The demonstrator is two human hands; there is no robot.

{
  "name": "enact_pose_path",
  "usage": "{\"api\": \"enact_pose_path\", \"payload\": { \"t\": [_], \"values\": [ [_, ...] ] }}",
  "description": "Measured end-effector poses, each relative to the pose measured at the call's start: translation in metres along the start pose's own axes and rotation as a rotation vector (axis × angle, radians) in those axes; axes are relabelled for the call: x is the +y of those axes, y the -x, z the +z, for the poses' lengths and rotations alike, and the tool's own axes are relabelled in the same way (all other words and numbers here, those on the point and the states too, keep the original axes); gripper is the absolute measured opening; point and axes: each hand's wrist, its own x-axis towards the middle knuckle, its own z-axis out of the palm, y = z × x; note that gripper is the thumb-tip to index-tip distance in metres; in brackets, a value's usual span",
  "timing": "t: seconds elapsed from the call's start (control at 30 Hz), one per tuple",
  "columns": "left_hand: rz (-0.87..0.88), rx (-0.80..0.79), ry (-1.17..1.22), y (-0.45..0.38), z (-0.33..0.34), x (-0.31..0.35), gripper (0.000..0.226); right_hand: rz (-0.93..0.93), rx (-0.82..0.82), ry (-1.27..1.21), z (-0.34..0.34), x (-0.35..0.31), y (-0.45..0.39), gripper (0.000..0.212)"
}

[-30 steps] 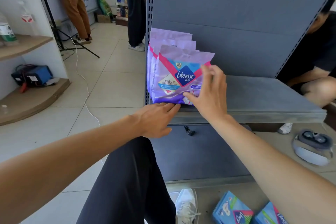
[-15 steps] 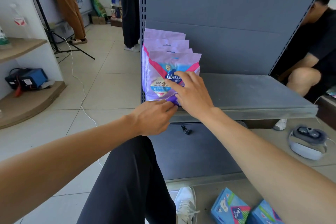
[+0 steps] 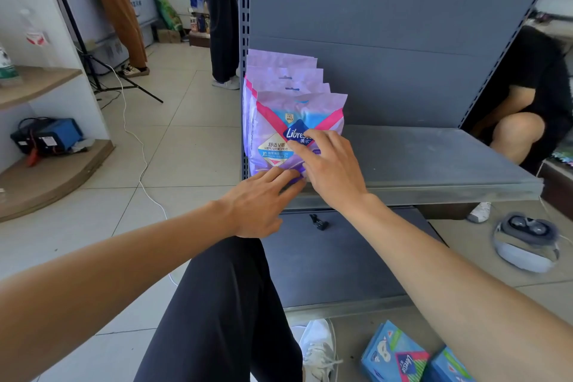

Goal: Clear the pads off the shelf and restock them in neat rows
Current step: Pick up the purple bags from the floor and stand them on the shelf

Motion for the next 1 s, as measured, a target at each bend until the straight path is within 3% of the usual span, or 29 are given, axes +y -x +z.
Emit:
{"api": "enact_pose_path", "payload": {
  "t": [0.2,0.43,0.63,0.8,1.0],
  "values": [
    [0.009,-0.02,0.007,-0.001,-0.001,0.002,0.084,-0.026,-0.054,-0.022,-0.007,0.003,0.0,0.059],
    [-0.003,-0.041,0.061,-0.007,-0.011,0.008,0.081,0.084,-0.083,-0.07,-0.017,0.005,0.041,0.042],
    [-0.028,-0.022,0.144,-0.033,-0.034,0.03,0.081,0.228,-0.435,-0.066,-0.053,0.024,0.066,0.053],
    [0.021,-0.074,0.246,-0.07,-0.049,0.061,0.079,0.471,-0.756,-0.084,-0.096,0.048,0.096,0.06],
    [0.064,-0.196,0.286,-0.112,-0.049,0.116,0.076,0.716,-0.852,-0.037,-0.144,0.071,0.153,0.065]
  ]
}}
